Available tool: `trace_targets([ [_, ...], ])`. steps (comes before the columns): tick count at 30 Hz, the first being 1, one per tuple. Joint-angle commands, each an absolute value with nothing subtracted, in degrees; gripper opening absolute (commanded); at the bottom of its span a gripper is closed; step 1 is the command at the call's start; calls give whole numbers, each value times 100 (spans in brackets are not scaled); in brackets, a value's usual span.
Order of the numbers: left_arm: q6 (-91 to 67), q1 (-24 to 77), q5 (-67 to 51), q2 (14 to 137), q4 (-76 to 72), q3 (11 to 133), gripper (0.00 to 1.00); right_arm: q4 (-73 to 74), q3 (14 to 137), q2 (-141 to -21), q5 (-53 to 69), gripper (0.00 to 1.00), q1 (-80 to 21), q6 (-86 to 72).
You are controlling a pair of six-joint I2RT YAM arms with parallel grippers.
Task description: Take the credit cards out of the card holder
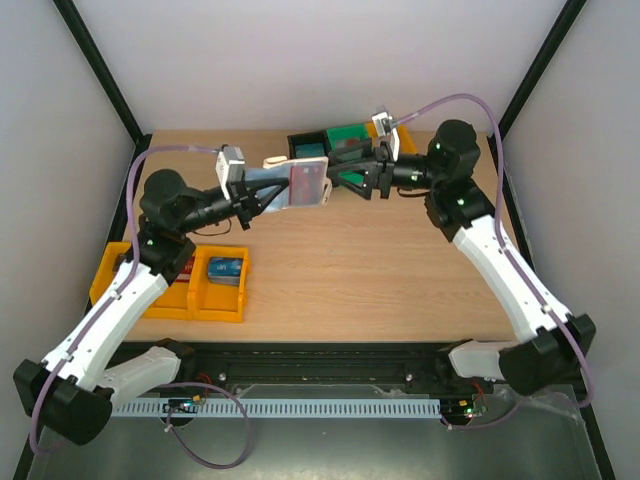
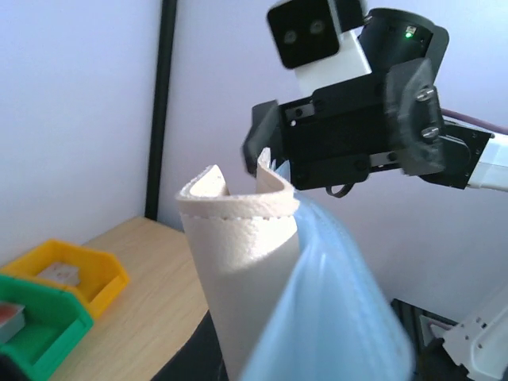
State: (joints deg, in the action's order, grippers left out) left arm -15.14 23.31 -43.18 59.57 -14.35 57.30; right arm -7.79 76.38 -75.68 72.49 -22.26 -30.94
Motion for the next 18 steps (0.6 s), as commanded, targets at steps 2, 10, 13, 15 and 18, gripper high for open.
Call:
trace_targets([
  [2, -1879, 2312, -4707, 5584, -2258, 5607, 2, -615, 7747, -7085, 6627, 68, -2849, -2579],
  [10, -2291, 2312, -4779, 5309, -3094, 5398, 2, 193, 7877, -6886, 5986, 54, -2952, -2049],
  [13, -2306, 2312, -4755, 5238, -3162, 5383, 2, 506, 7956, -6931, 5691, 50, -2951, -1899],
  [15, -2306, 2313, -4768, 5227, -3180, 5370, 2, 632, 8007, -6969, 5630, 49, -2957, -1823],
  [18, -2311, 2341, -4756, 5274, -3232, 5374, 2, 653, 8071, -7024, 5761, 50, -2993, -1821],
])
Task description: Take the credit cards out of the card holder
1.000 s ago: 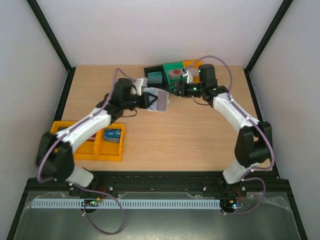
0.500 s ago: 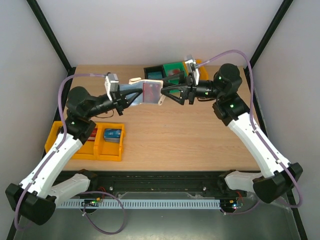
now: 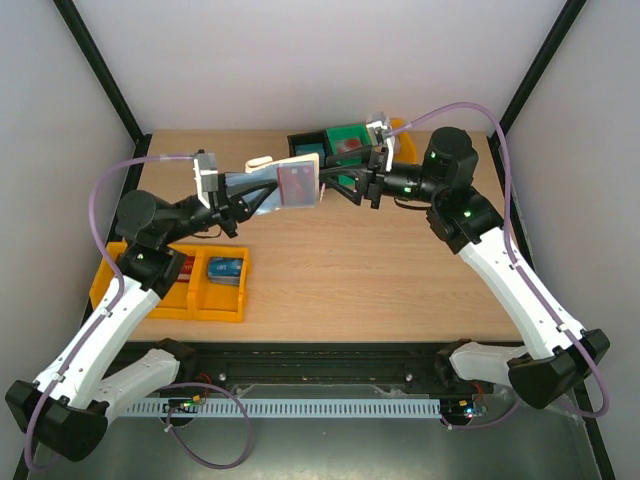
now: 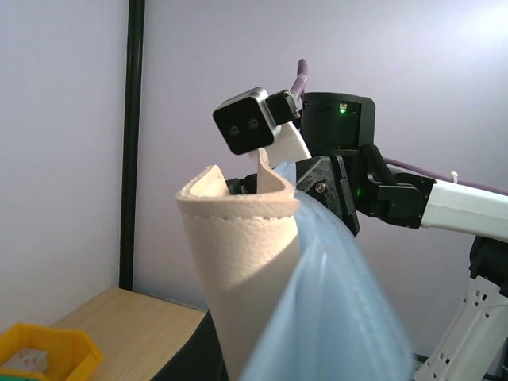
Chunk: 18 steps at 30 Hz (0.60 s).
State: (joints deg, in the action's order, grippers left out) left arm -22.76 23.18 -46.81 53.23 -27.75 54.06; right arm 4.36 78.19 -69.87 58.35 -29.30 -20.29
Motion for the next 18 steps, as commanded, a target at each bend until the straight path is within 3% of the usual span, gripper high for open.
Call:
trace_targets([
  [1, -2312, 2353, -4747, 5299, -3242, 5385, 2, 679, 8087, -7042, 5807, 52, -3031, -1801],
  [18, -2291, 2476, -4619, 5345, -3182, 5195, 2, 651, 8458, -7494, 5813, 78, -4013, -1740],
])
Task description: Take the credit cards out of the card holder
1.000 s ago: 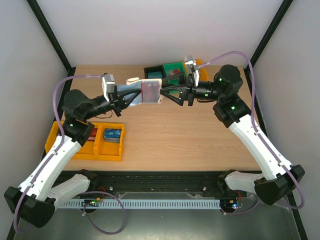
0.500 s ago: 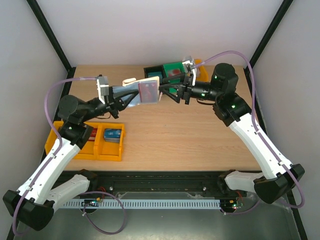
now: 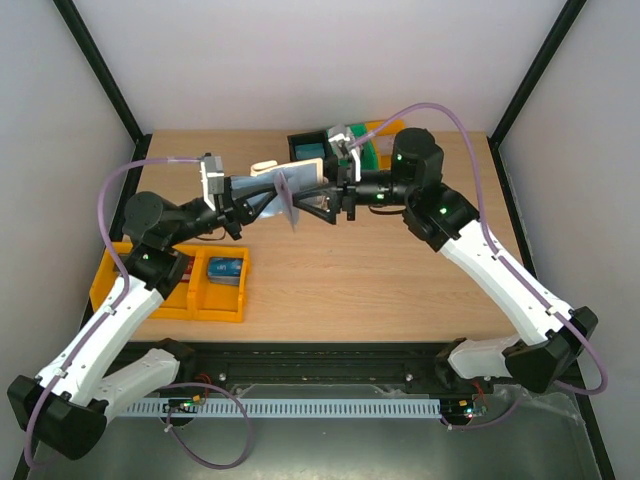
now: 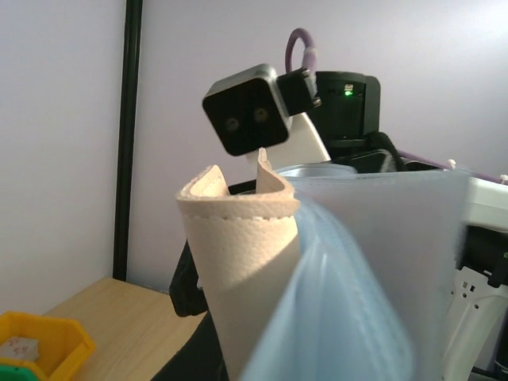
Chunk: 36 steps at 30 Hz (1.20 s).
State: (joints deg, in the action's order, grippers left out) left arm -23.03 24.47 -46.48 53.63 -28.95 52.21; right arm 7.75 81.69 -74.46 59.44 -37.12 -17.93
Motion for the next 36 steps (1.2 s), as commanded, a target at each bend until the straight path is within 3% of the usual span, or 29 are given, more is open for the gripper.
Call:
trace_targets([
  [1, -2301, 2493, -4621, 5345, -3193, 5190, 2, 586, 8458, -7508, 5695, 78, -4116, -1749],
  [4, -2314, 2562, -4691, 5320, -3219, 5149, 2, 477, 8503, -7576, 5318, 77, -4339, -1773],
  [8, -2405, 2575, -4735, 5282, -3281, 5086, 2, 577, 8474, -7621, 4771, 67, -4399, -1720],
  [13, -2408, 2575, -4747, 5267, -3306, 5071, 2, 476, 8426, -7565, 4367, 61, -4403, -1720],
  [20, -2487, 2579, -4702, 5247, -3345, 5018, 2, 395, 8413, -7652, 4376, 32, -4403, -1982],
  [25, -2668, 2562, -4612, 5232, -3351, 4979, 2, 387, 8320, -7512, 4355, 2, -4399, -1925],
  [28, -2697, 2527, -4552, 5198, -3315, 4976, 3, 557, 8379, -7410, 4313, 2, -4387, -1883],
  [30, -2719, 2487, -4471, 5163, -3253, 4963, 11, 685, 8429, -7356, 4237, 2, -4362, -1900],
  [33, -2799, 2393, -4400, 5086, -3230, 4897, 33, 922, 8585, -7352, 4202, 2, -4338, -1956],
  [36, -2732, 2283, -4437, 5005, -3076, 4829, 48, 1197, 8720, -7371, 4129, 2, -4306, -1916],
])
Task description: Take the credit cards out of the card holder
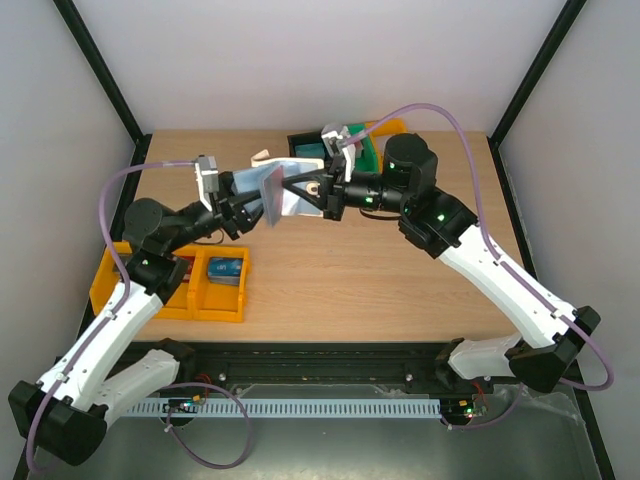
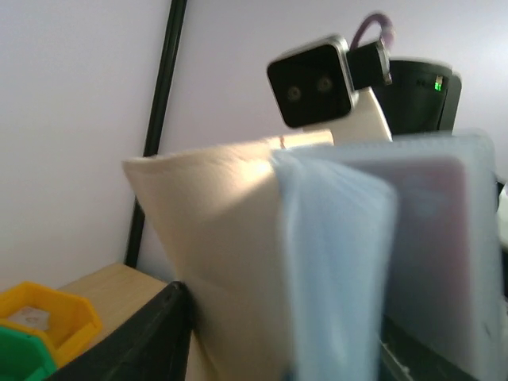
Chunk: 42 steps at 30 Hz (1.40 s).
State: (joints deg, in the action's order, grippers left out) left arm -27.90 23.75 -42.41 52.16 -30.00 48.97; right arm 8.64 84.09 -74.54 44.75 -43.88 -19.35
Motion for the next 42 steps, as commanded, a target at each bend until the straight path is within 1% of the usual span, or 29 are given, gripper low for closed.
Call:
trace_targets([
  [1, -2654, 2226, -4465, 4975, -2974, 4819, 54, 1321, 8781, -7385, 4096, 2, -4280, -1871],
  [3, -2452, 2082, -4556, 4887, -2744, 4814, 60, 1572, 8973, -7431, 4067, 2, -4210, -1773],
  [6, -1963, 1848, -4884, 4757, -2337, 4815, 75, 1980, 9290, -7534, 3951, 2, -4162, -1633],
  [10, -1389, 1643, -5411, 4619, -1717, 4957, 89, 2370, 9519, -7663, 3954, 2, -4163, -1464],
  [13, -1708, 1617, -5258, 4645, -1916, 4932, 95, 2447, 9512, -7692, 4129, 2, -4166, -1332],
  [16, -2227, 1610, -4859, 4780, -2317, 5000, 97, 2454, 9559, -7729, 4624, 1, -4166, -1165],
  [20, -2546, 1533, -4703, 4849, -2486, 5045, 96, 2370, 9497, -7653, 4931, 2, -4161, -1000],
  [23, -2503, 1532, -4946, 4801, -2472, 5052, 91, 2344, 9498, -7627, 5222, 2, -4165, -939],
  [26, -2351, 1469, -4807, 4716, -2201, 5082, 83, 2213, 9381, -7592, 5742, 2, -4166, -902],
  [29, -2417, 1403, -4895, 4691, -2371, 5012, 77, 2188, 9370, -7624, 6068, 2, -4141, -915],
  [31, -2477, 1433, -5208, 4689, -2684, 4942, 76, 2134, 9426, -7673, 6212, 2, -4140, -992],
  [34, -2570, 1607, -5268, 4729, -3022, 4864, 76, 1712, 9326, -7699, 6376, 2, -4137, -1306],
  [37, -2568, 1742, -5300, 4802, -3044, 4862, 70, 1378, 9198, -7725, 6551, 2, -4136, -1615],
  [41, -2574, 1904, -5422, 4828, -3010, 4852, 69, 1106, 9093, -7660, 6720, 2, -4134, -1783],
  [42, -2564, 1926, -5463, 4832, -3028, 4852, 67, 1100, 9089, -7656, 6759, 2, -4138, -1769],
])
